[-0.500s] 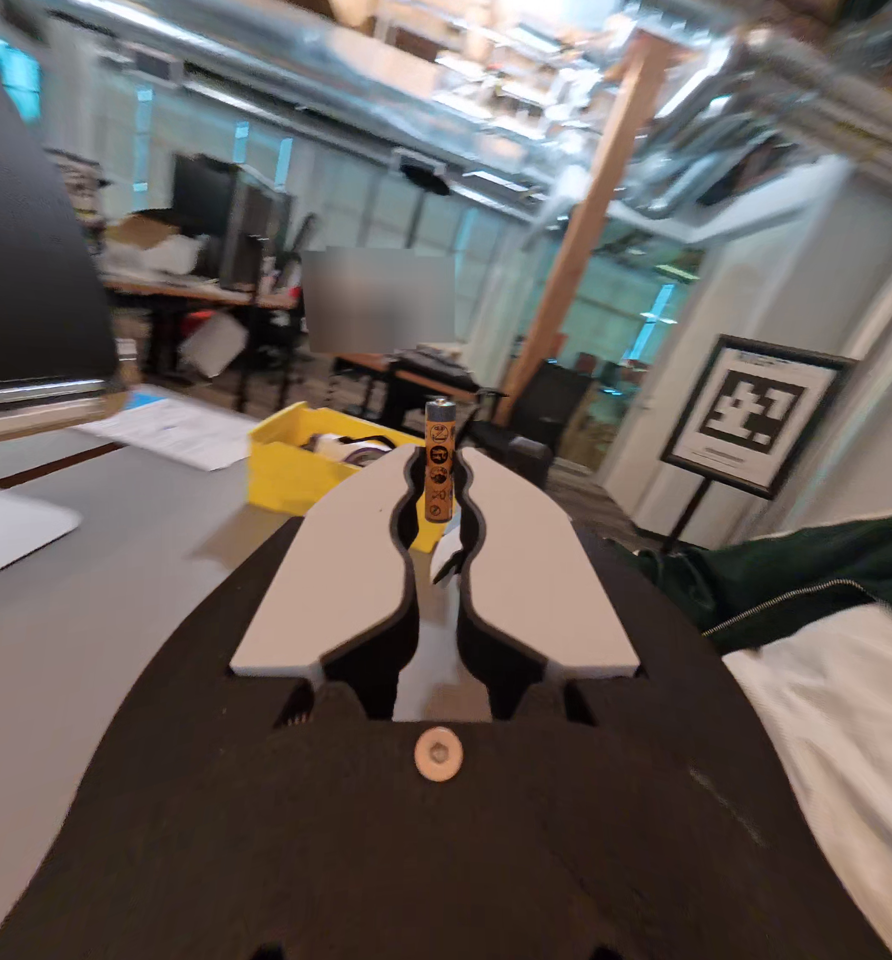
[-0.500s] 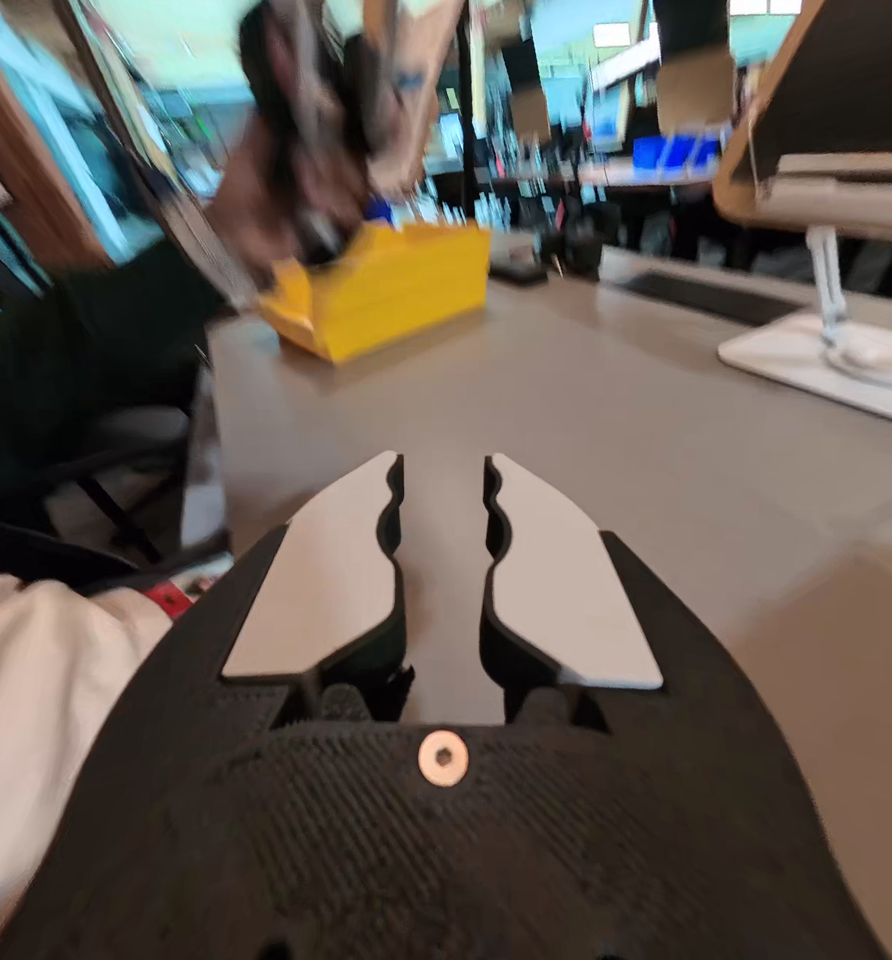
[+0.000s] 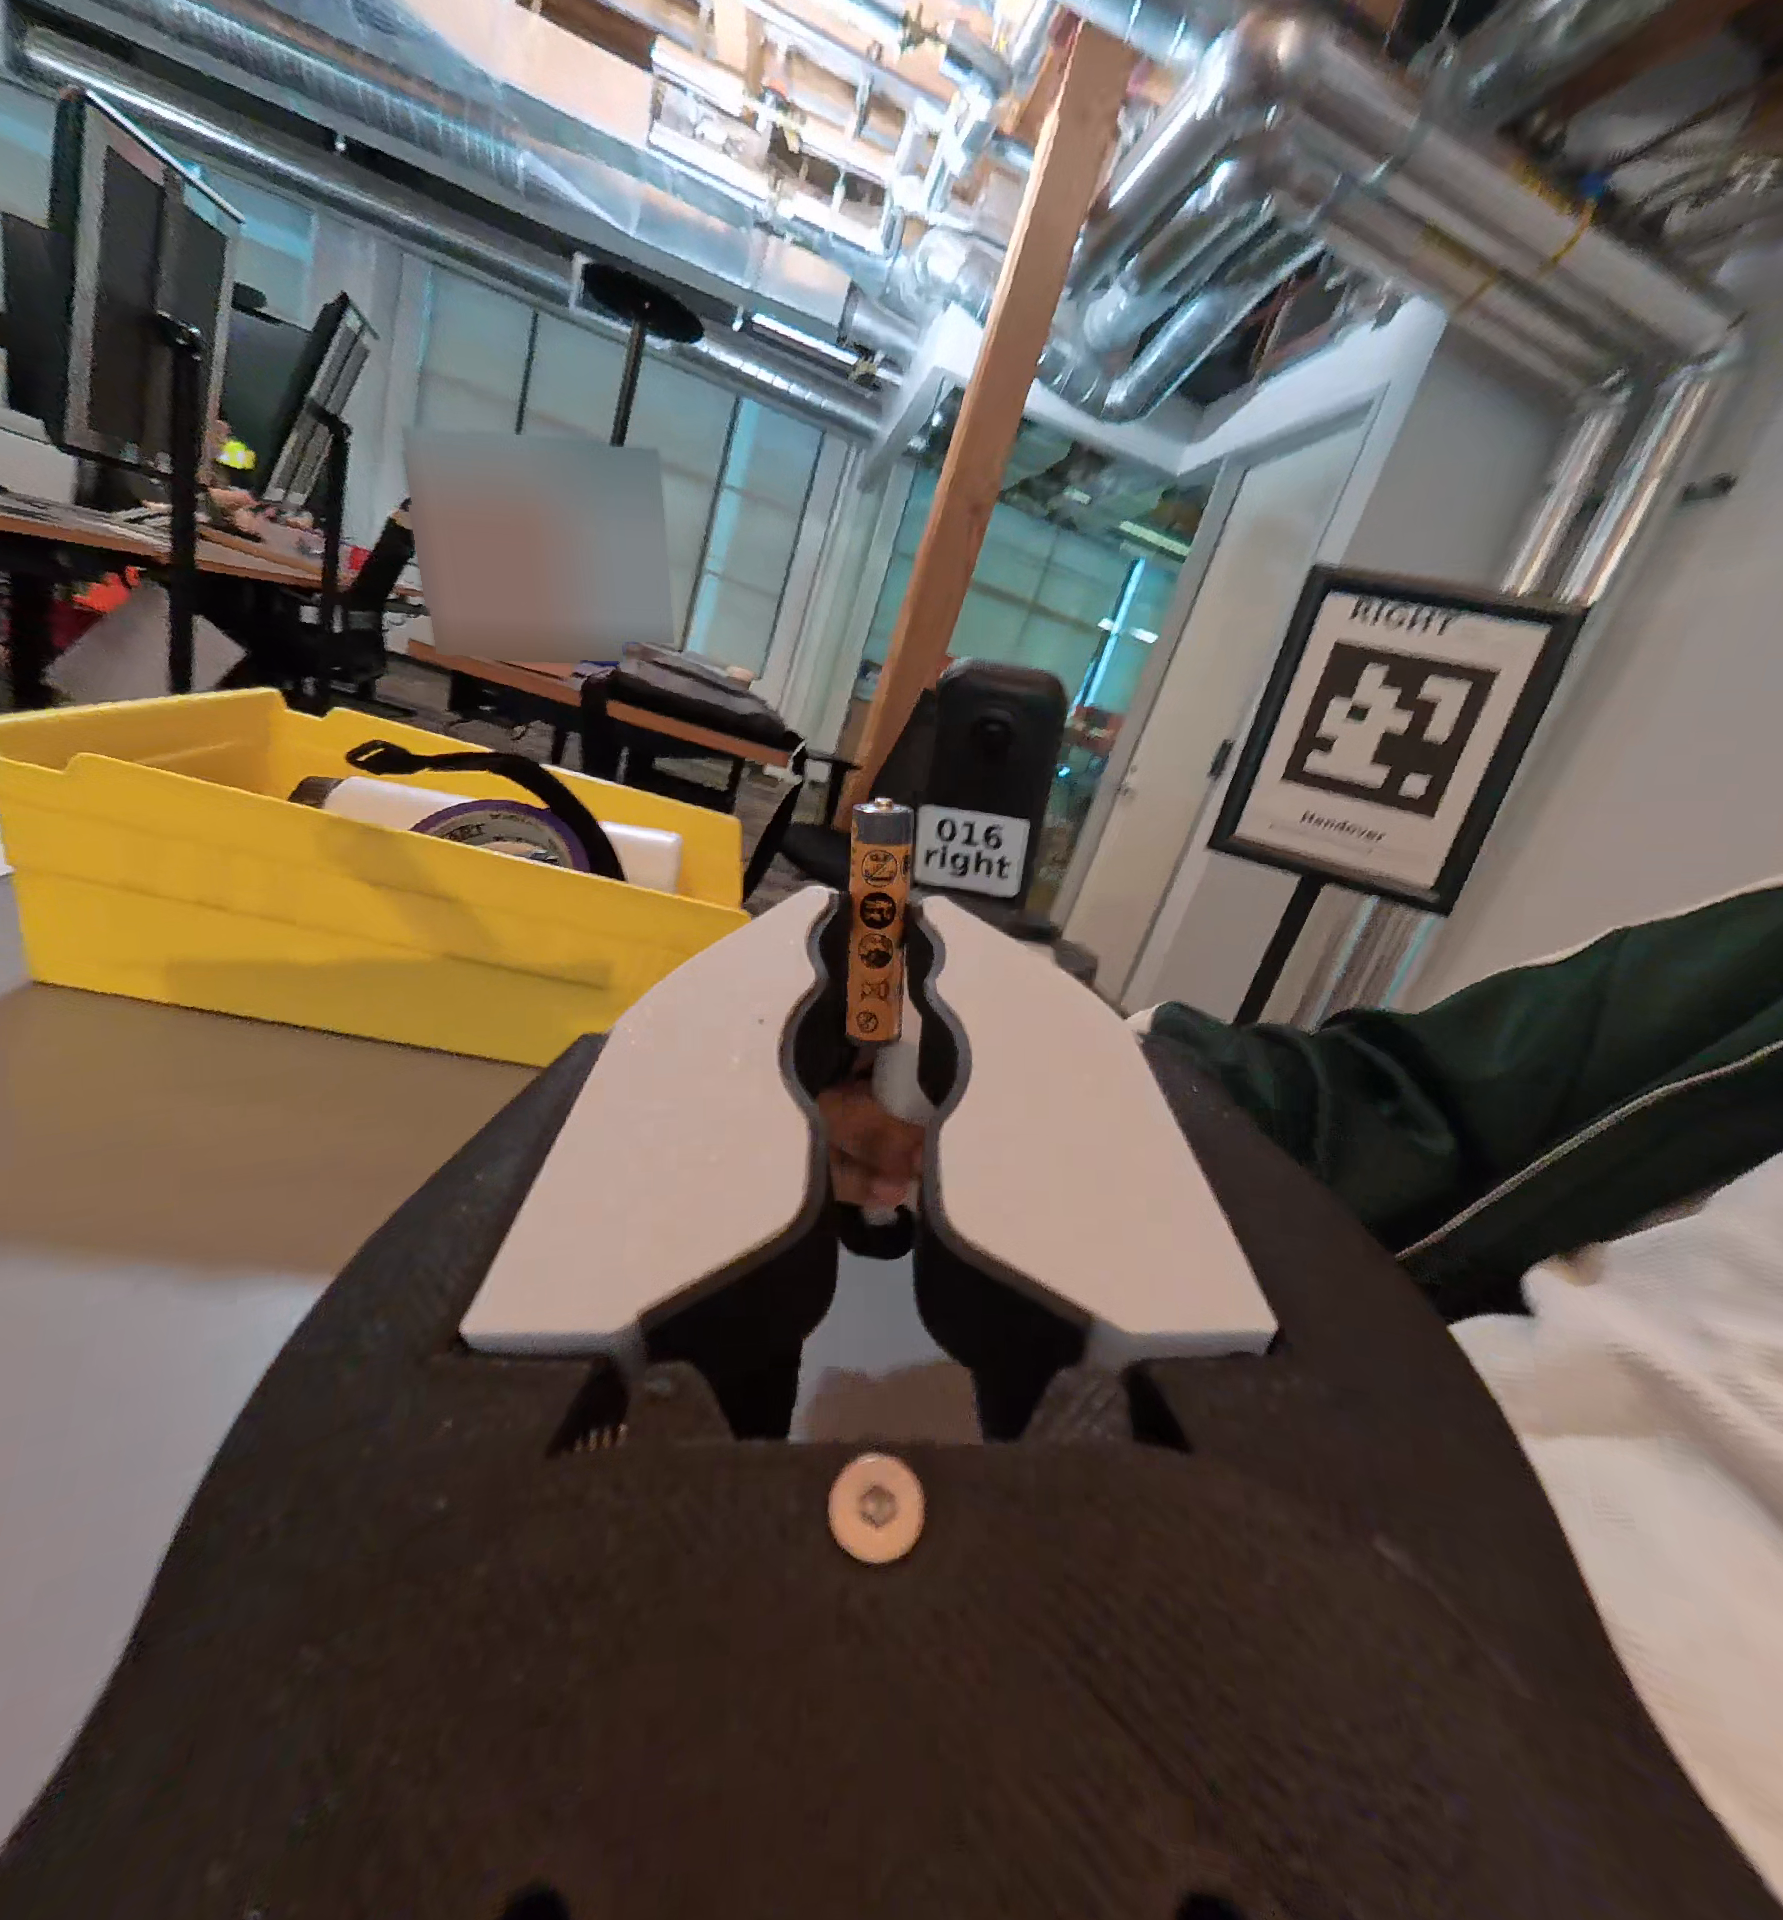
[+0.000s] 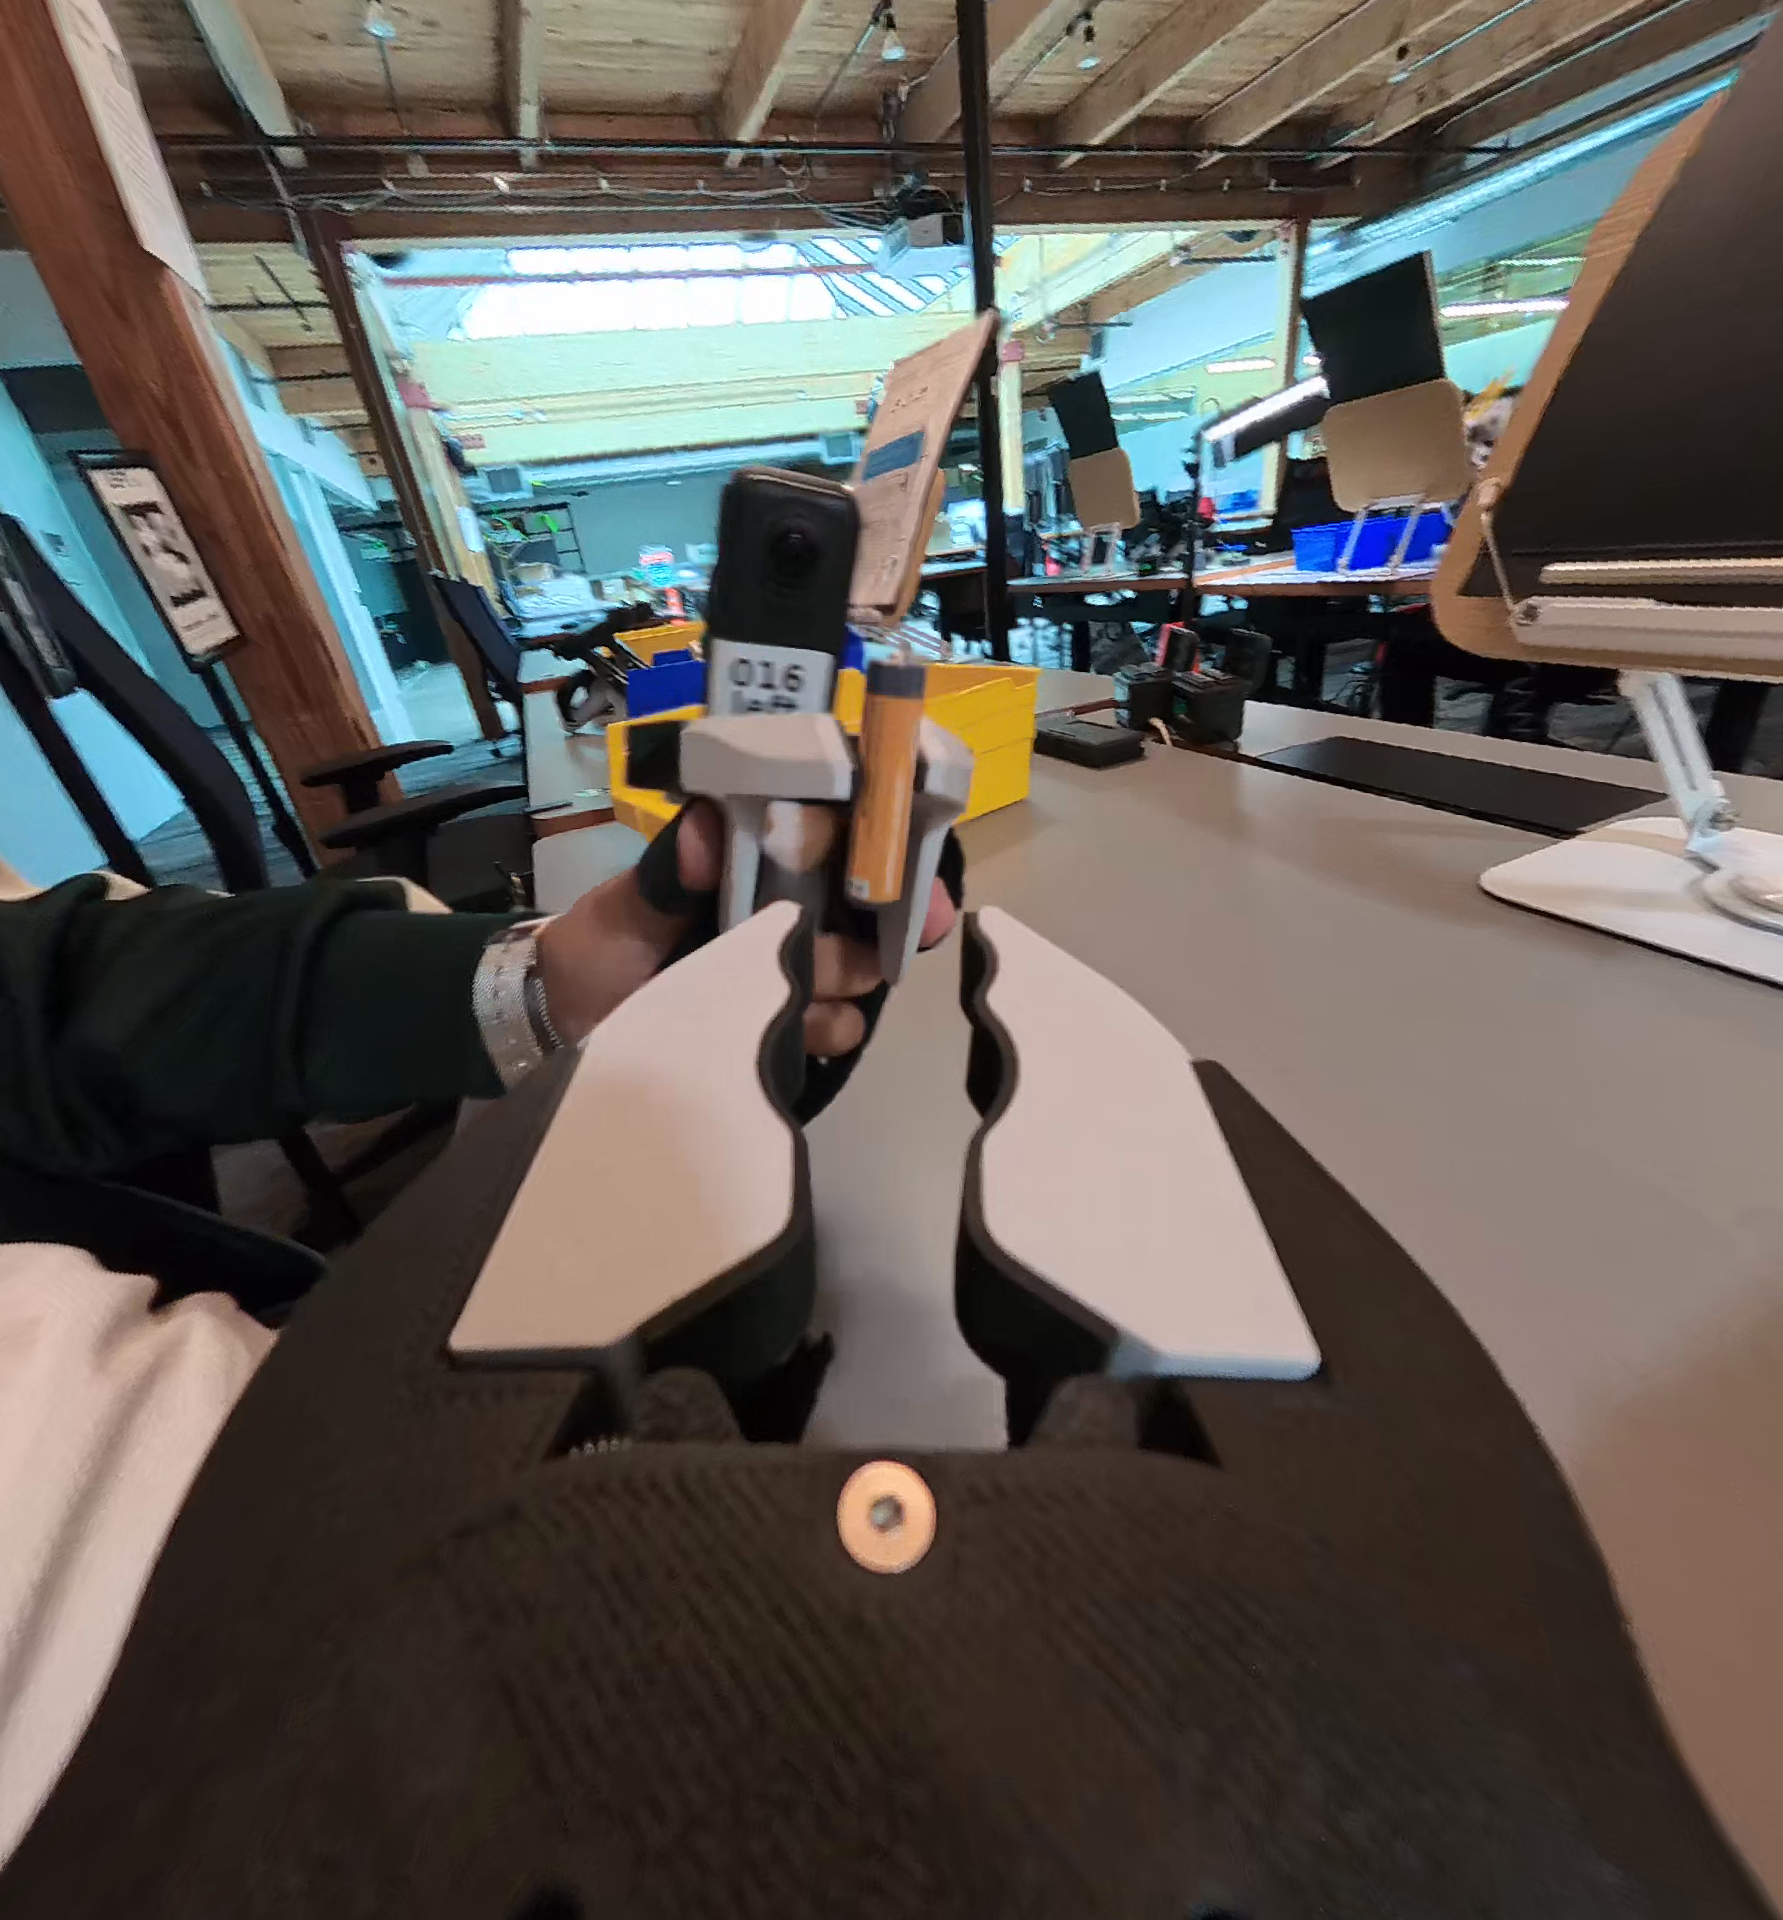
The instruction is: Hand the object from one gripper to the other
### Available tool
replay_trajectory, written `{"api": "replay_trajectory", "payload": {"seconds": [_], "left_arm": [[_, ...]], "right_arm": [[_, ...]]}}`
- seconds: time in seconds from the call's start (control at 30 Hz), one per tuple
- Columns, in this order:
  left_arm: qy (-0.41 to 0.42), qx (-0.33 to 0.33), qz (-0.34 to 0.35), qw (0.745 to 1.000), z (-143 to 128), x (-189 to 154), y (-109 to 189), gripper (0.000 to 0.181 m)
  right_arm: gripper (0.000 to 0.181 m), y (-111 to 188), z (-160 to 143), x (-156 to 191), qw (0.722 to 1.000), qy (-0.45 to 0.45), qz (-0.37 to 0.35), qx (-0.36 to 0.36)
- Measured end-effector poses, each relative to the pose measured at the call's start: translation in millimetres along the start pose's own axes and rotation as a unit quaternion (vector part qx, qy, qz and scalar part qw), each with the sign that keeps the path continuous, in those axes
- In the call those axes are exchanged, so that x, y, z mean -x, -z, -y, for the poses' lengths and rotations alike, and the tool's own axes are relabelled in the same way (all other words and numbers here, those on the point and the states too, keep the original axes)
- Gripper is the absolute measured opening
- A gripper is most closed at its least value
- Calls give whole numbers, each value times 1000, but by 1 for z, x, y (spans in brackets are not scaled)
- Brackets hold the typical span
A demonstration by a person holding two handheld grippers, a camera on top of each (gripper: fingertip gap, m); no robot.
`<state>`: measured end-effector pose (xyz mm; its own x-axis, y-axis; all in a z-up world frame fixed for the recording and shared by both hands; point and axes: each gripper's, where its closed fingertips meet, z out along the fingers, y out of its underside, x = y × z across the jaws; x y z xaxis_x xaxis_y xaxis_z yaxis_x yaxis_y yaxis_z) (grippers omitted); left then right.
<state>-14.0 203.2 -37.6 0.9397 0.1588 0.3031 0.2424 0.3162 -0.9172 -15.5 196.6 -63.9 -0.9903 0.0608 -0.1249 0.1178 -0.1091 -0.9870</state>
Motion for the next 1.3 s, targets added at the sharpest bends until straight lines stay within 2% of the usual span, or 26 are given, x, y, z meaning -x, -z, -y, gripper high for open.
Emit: {"api": "replay_trajectory", "payload": {"seconds": [0.3,0.37,0.63,0.8,0.97,1.0,1.07,1.13,1.2,1.3], "left_arm": [[-25,6,28,999,-7,-3,8,10],[-25,3,37,999,-8,-3,12,9],[-42,-7,79,996,-2,-5,35,10],[-51,-17,128,990,3,1,55,35],[-49,-66,169,982,20,3,85,50],[-43,-87,173,980,27,2,94,56],[-13,-151,160,975,47,-5,114,79],[12,-211,159,964,64,-9,139,85],[12,-243,190,951,72,-9,163,87],[-2,-220,251,943,68,-4,182,74]], "right_arm": [[20,-16,0,8,999,-16,38,-4],[11,-22,-2,12,998,-18,56,2],[11,-44,-5,20,996,-9,93,10],[11,-52,0,19,993,-26,114,-11],[11,-60,5,17,989,-43,135,-33],[11,-62,6,17,988,-46,140,-35],[11,-67,6,17,987,-53,149,-38],[10,-73,4,18,985,-57,157,-36],[11,-79,2,20,985,-58,162,-31],[11,-90,-6,24,985,-48,166,-12]]}}
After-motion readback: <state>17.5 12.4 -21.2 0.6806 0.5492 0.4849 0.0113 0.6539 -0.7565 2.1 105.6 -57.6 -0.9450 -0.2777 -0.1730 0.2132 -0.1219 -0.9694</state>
